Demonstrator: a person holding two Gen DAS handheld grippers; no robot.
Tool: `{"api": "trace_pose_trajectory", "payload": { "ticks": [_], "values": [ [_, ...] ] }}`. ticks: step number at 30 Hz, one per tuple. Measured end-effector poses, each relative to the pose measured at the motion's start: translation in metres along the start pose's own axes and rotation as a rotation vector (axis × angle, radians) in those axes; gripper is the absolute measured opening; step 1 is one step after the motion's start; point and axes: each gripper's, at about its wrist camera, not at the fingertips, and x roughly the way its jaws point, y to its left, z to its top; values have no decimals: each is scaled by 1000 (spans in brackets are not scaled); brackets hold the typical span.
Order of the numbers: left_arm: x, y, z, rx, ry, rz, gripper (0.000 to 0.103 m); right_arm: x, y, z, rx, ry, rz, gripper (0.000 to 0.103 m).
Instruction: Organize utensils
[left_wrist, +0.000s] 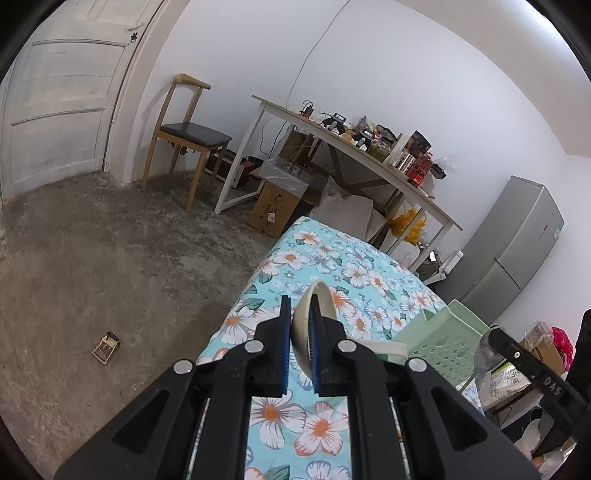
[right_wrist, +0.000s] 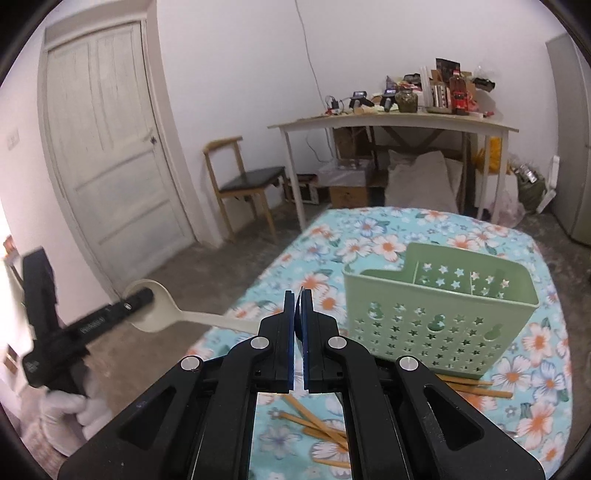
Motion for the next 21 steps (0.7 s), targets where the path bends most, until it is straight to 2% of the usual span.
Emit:
{"api": "trace_pose_trajectory", "payload": {
  "ticks": [5, 8, 13, 21],
  "values": [
    [-7, -6, 2, 13, -6, 1, 8, -12, -14, 7, 93, -29, 118, 2],
    [-11, -9, 5, 19, -11, 1, 8, -18, -28, 12, 178, -34, 224, 2],
    [-20, -22, 17, 27, -39, -17, 8, -34, -49, 29, 241, -38, 311, 2],
    [-32, -62, 41, 77, -113, -87, 8, -64, -100, 68, 334, -56, 434, 2]
  ]
}}
